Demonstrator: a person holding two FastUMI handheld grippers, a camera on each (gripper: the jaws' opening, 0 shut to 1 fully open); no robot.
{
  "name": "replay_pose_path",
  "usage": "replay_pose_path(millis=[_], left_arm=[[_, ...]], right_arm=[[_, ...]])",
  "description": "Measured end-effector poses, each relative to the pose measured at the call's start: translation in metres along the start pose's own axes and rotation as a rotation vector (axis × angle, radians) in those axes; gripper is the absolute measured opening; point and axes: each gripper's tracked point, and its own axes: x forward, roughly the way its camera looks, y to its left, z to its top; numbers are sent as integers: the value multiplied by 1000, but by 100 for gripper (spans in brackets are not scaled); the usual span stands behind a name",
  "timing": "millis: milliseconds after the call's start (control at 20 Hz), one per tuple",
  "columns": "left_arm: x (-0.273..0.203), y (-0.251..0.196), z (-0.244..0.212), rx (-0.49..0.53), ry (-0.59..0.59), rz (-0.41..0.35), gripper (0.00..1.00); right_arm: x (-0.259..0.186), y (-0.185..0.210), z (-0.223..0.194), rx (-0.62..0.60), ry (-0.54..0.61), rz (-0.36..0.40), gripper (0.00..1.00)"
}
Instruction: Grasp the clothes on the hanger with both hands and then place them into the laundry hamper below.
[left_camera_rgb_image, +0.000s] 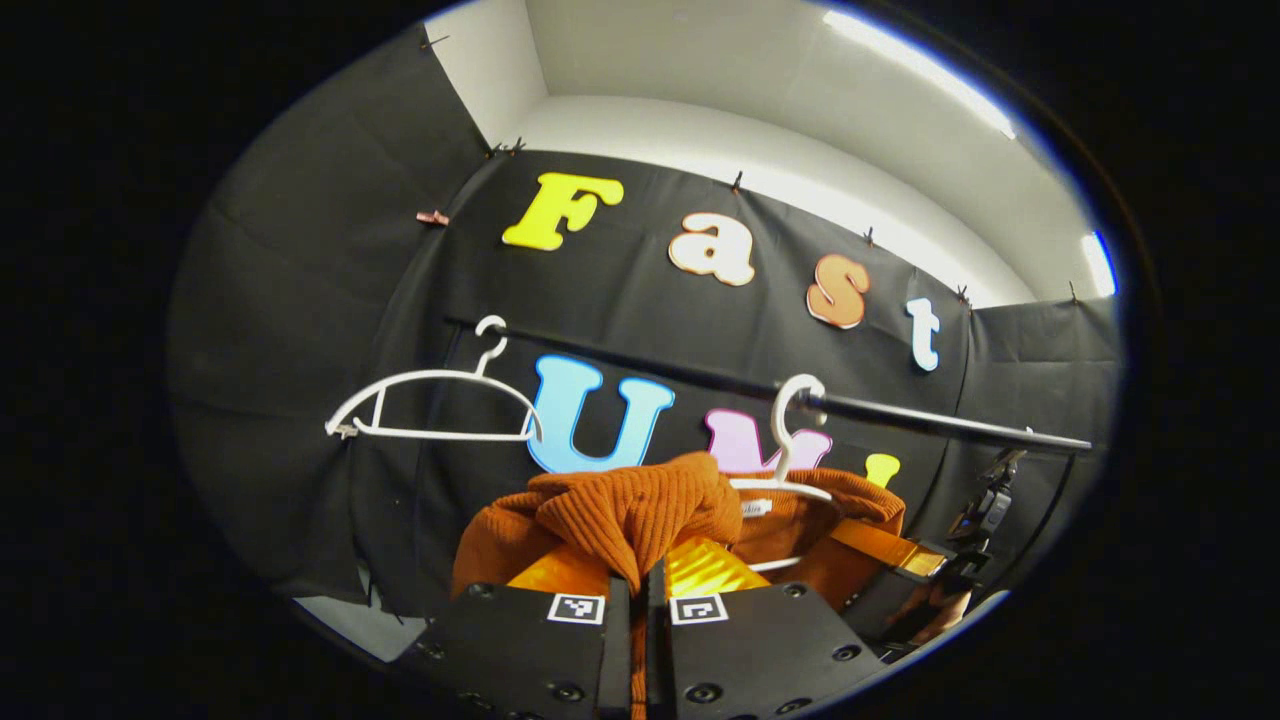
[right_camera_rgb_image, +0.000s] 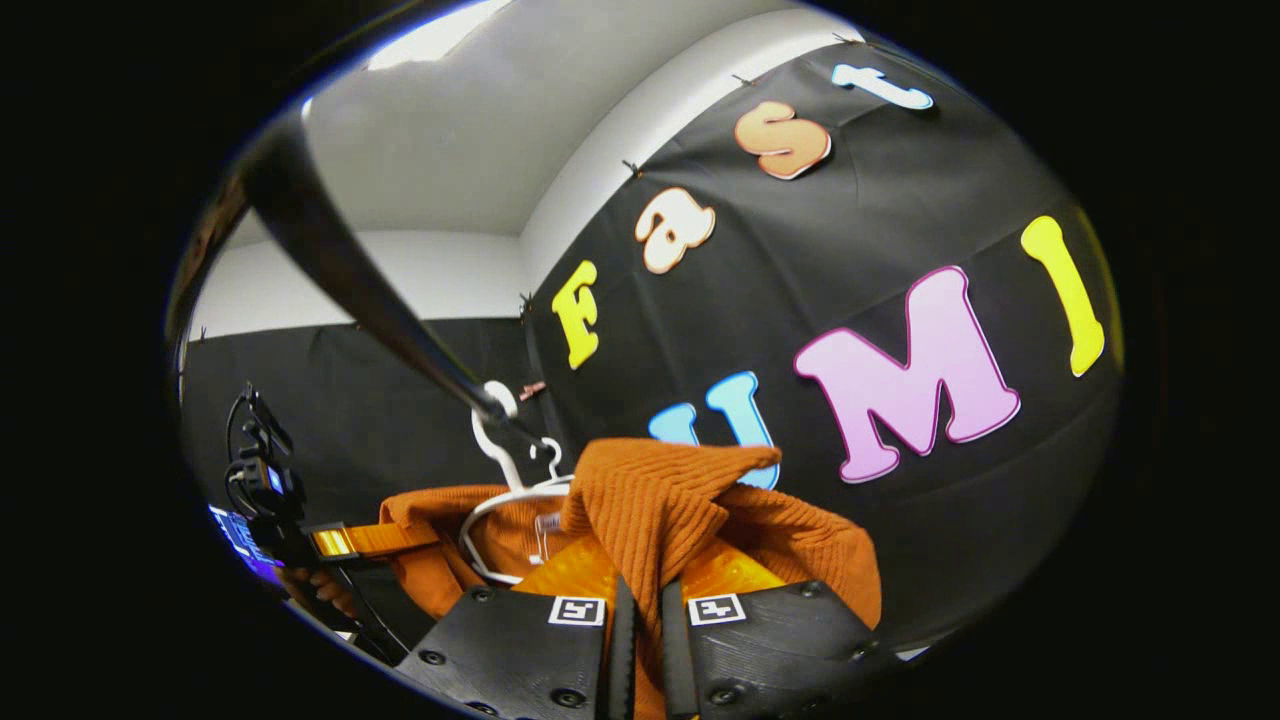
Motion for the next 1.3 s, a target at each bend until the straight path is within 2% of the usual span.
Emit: replay_pose_path(millis=[50, 100, 150, 200, 250, 300, 400, 500, 550, 600, 700, 800, 850, 900, 1150, 1300], left_arm=[[0, 3, 10, 3, -21, 2, 10], [-1, 5, 17, 5, -39, 3, 9], [-1, 9, 25, 5, -55, 9, 10], [-2, 15, 32, 8, -69, 17, 10], [-2, 22, 40, 14, -87, 29, 10], [-2, 30, 48, 27, -103, 45, 9], [-1, 48, 60, 81, -133, 90, 12], [3, 64, 64, 123, -141, 125, 10], [8, 76, 60, 136, -133, 143, 10], [12, 86, 55, 140, -114, 163, 9], [21, 109, 34, 122, -53, 203, 10], [33, 121, 10, 92, 0, 214, 10], [37, 125, -1, 84, 26, 218, 10], [41, 128, -12, 81, 54, 221, 10], [60, 140, -29, 57, 113, 187, 10], [76, 146, -27, 154, 163, 149, 10]], right_arm=[[0, -2, 10, -17, -21, 0, 11], [1, -5, 19, -42, -34, -4, 21], [2, -10, 25, -68, -41, -11, 16], [4, -12, 31, -89, -50, -16, 16], [5, -14, 36, -106, -58, -20, 21], [7, -14, 41, -121, -68, -21, 16], [12, -11, 50, -153, -84, -19, 16], [22, -6, 48, -145, -79, -7, 16], [27, -3, 46, -136, -73, 2, 12], [30, -3, 44, -131, -68, 3, 16], [36, -9, 41, -126, -63, 1, 16], [42, -20, 38, -139, -61, -18, 16], [44, -28, 32, -144, -51, -32, 11], [44, -36, 28, -145, -37, -47, 11], [41, -81, 41, -85, -56, -117, 16], [51, -94, 43, -157, -24, -144, 16]])
